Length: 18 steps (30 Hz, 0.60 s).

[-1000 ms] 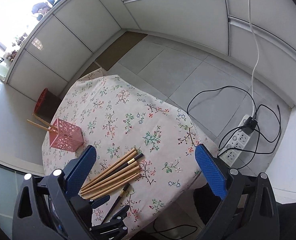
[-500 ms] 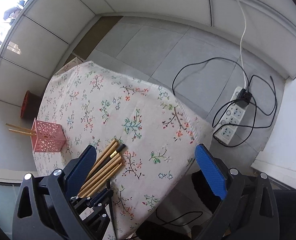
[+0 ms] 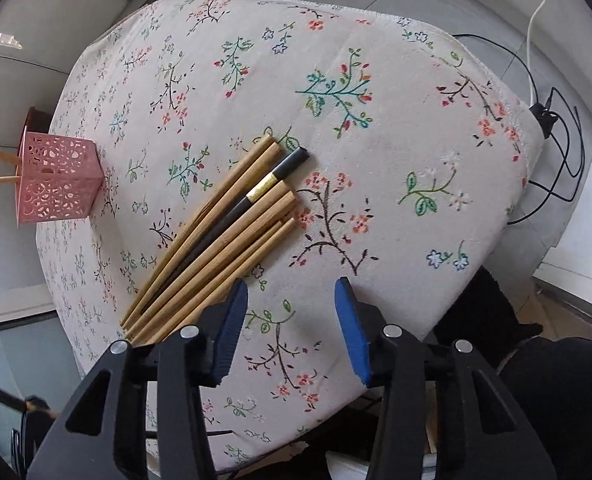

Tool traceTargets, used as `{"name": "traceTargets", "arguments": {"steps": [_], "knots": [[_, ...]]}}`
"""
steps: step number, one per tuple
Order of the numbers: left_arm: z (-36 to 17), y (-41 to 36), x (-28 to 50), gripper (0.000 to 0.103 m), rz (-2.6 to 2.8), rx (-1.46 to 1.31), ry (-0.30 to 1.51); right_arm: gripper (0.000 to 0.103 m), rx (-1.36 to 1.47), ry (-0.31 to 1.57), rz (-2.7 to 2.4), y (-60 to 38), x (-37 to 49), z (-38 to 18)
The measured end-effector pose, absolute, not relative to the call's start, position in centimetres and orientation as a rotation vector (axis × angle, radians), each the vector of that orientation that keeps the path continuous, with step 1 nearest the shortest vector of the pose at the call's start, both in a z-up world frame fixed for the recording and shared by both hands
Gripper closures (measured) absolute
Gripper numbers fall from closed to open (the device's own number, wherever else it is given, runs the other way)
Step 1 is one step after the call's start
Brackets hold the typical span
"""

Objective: Organize utensils
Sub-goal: 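Grasp a wooden chopstick with the right gripper and lift it upright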

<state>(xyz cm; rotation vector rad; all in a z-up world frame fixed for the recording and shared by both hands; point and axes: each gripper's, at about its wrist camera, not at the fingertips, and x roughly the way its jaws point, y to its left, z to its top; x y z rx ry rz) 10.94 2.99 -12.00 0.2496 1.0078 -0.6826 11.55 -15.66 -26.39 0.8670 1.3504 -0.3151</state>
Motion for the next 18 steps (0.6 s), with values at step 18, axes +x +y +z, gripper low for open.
{"name": "traceTargets", "arguments": {"steps": [18], "knots": [[-11.2,6.3,11.3,0.096,-0.661,0.173,0.967,0.091,0.805,1.167,-0.346,-13.9,16.0,-26.3]]}}
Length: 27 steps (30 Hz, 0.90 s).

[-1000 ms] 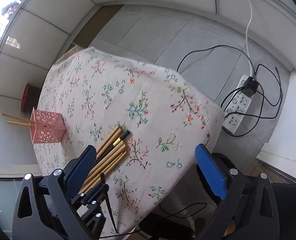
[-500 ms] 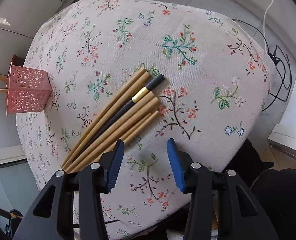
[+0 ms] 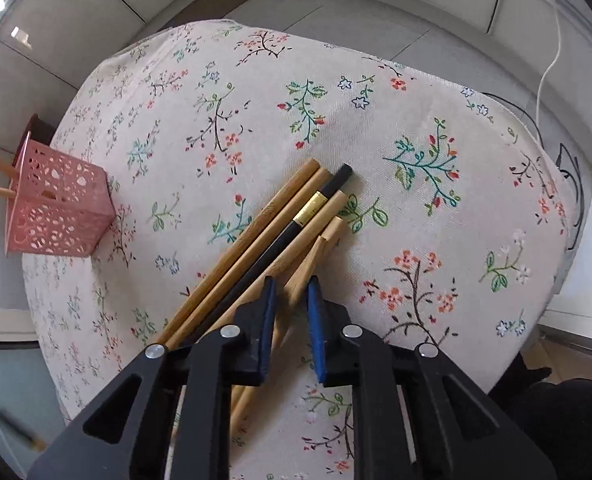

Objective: Organize utensils

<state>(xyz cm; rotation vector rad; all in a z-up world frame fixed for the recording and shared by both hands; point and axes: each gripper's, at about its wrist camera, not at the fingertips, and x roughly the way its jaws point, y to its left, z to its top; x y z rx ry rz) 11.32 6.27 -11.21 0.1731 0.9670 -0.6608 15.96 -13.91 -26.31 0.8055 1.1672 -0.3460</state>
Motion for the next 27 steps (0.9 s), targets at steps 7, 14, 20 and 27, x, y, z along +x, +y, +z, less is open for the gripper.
{"name": "traceTargets", "arguments": {"steps": [7,14,20,27], "knots": [[-10.3,6.6,11.3,0.096,-0.659,0.139,0.94,0.098,0.855,1.036,-0.251,-16.3,14.7,-24.2],[-12.8,7.1,13.2,0.096,-0.563,0.121,1.083,0.098,0.826,1.007,-0.156,-16.8,12.8,-21.7],[-18.5,8.7,16.4,0.091,-0.371,0.026,1.299,0.098,0.841,0.979,-0.066,-17.0,11.5,-20.7],[-22.2,7.9,17.7,0.085,-0.248,-0.145,1.35,0.097,0.897,1.012,-0.113,-18.5,13.0,-23.0]]}}
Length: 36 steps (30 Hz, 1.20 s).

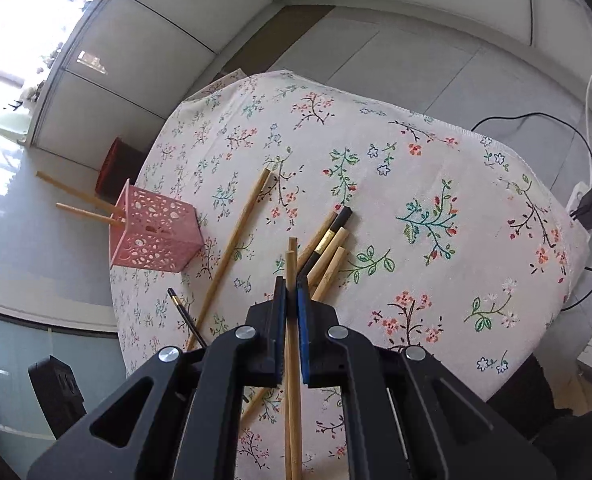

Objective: Organize utensils

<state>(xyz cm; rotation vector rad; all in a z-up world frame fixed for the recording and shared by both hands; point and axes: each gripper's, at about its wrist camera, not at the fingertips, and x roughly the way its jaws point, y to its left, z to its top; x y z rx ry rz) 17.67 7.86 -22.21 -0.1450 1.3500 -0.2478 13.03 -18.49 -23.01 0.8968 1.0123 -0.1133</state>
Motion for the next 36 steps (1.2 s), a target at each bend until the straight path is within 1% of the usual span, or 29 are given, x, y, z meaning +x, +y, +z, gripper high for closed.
{"name": "traceTargets", "arguments": {"steps": [4,7,9,11,12,13,14,17,23,24,26,28,29,30,31,32,33,34,35,36], "knots": [[-23.4,7.1,19.1,0.081,-0.117,-0.132,1.335,0.097,0.893,1.062,-0.122,-18.6,13.8,-24.5],[-23.8,7.0,20.1,0.075,-0.07,-0.163,1.32,0.094,0.866,1.093,-0.127,-18.9,14.2,-25.3],[-23.8,6.6,20.4,0.075,-0.061,-0.154,1.311,0.093,0.865,1.121,-0.144,-19.1,14.3,-26.2],[-23.7,6.2,20.2,0.075,-0.044,-0.13,1.306,0.086,0.895,1.159,-0.137,-19.2,14.6,-27.4],[-23.6,6.2,20.2,0.075,-0.046,-0.139,1.309,0.085,0.899,1.148,-0.139,-19.3,14.4,-27.4],[-23.6,6.5,20.1,0.075,-0.061,-0.187,1.323,0.082,0.9,1.152,-0.134,-19.1,14.5,-27.3],[-23.8,6.9,20.1,0.075,-0.081,-0.247,1.347,0.075,0.91,1.15,-0.129,-19.1,14.3,-27.2],[-23.9,7.5,20.0,0.074,-0.073,-0.29,1.358,0.062,0.951,1.154,-0.138,-19.1,13.6,-27.1],[-23.0,7.0,19.7,0.071,-0.091,-0.305,1.34,0.062,0.876,1.156,-0.17,-18.7,13.6,-26.5],[-23.1,6.9,19.8,0.07,-0.09,-0.314,1.344,0.062,0.859,1.156,-0.174,-18.5,13.7,-26.5],[-23.5,6.5,19.9,0.066,-0.078,-0.361,1.363,0.062,0.825,1.154,-0.182,-18.0,13.8,-26.3],[-24.2,5.6,20.3,0.066,-0.076,-0.385,1.391,0.062,0.803,1.148,-0.184,-17.8,13.9,-26.3],[-24.5,5.1,20.2,0.066,-0.062,-0.36,1.398,0.063,0.778,1.145,-0.189,-17.6,13.9,-26.2],[-24.6,4.5,20.4,0.066,-0.046,-0.329,1.389,0.067,0.755,1.145,-0.199,-17.4,14.0,-26.2],[-24.5,3.8,20.3,0.07,-0.03,-0.281,1.377,0.079,0.737,1.142,-0.206,-17.4,14.0,-26.3],[-24.5,3.3,20.4,0.082,-0.015,-0.246,1.366,0.088,0.734,1.138,-0.211,-17.5,14.1,-26.4],[-24.6,3.3,20.4,0.089,-0.015,-0.233,1.36,0.091,0.742,1.138,-0.21,-17.7,14.1,-26.5],[-24.6,3.4,20.4,0.091,-0.017,-0.232,1.354,0.095,0.766,1.135,-0.197,-17.9,14.2,-26.7],[-24.5,3.7,20.4,0.094,-0.024,-0.241,1.346,0.096,0.776,1.133,-0.191,-18.1,14.2,-26.7],[-24.4,4.1,20.4,0.094,-0.03,-0.258,1.338,0.096,0.784,1.125,-0.183,-18.1,14.1,-26.6]]}}
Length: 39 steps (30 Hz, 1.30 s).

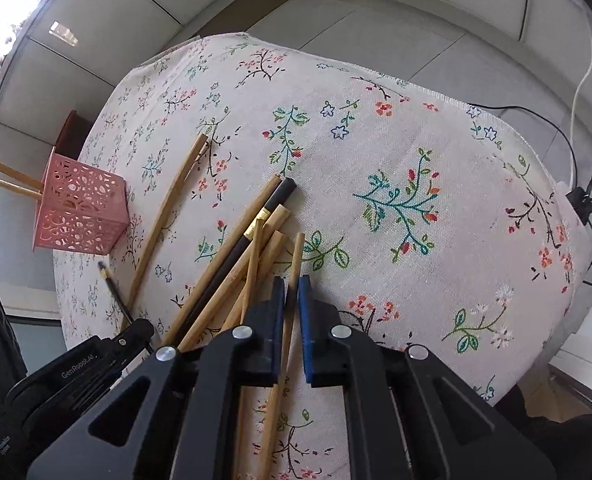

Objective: Organize utensils

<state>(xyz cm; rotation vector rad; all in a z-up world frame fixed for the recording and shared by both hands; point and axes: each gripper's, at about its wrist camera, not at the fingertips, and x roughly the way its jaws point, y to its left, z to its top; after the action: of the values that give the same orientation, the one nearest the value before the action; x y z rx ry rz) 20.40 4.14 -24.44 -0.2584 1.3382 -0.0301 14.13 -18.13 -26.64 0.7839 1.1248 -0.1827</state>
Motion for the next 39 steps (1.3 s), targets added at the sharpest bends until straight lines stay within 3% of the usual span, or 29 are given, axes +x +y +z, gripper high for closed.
{"name": "traceTargets", "arguments": {"steps": [16,18,21,23,25,29,35,39], "knots": [[-12.5,11.7,13.5,0.099,-0.154,-0.253,0.939,0.097,0.792,0.888,0.059,-17.0,10.8,-18.7],[-12.8,12.3,13.7,0.098,-0.148,-0.27,0.957,0.097,0.774,0.884,0.068,-16.7,10.7,-18.2],[-15.8,12.7,15.1,0.096,-0.138,-0.245,1.142,0.097,0.761,0.895,0.067,-16.7,10.7,-18.2],[-18.7,12.6,15.6,0.087,-0.146,-0.21,1.335,0.097,0.761,0.908,0.059,-16.8,10.8,-18.5],[-20.1,12.4,15.3,0.082,-0.138,-0.161,1.407,0.097,0.769,0.928,0.055,-16.9,11.0,-18.9],[-21.3,12.0,14.4,0.076,-0.138,-0.09,1.432,0.097,0.769,0.939,0.051,-16.8,11.1,-19.3],[-24.0,10.4,14.0,0.075,-0.135,0.036,1.468,0.097,0.761,0.941,0.057,-16.6,11.2,-19.4],[-24.2,8.6,13.4,0.077,-0.139,0.183,1.395,0.097,0.761,0.95,0.051,-16.6,11.2,-19.6]]}}
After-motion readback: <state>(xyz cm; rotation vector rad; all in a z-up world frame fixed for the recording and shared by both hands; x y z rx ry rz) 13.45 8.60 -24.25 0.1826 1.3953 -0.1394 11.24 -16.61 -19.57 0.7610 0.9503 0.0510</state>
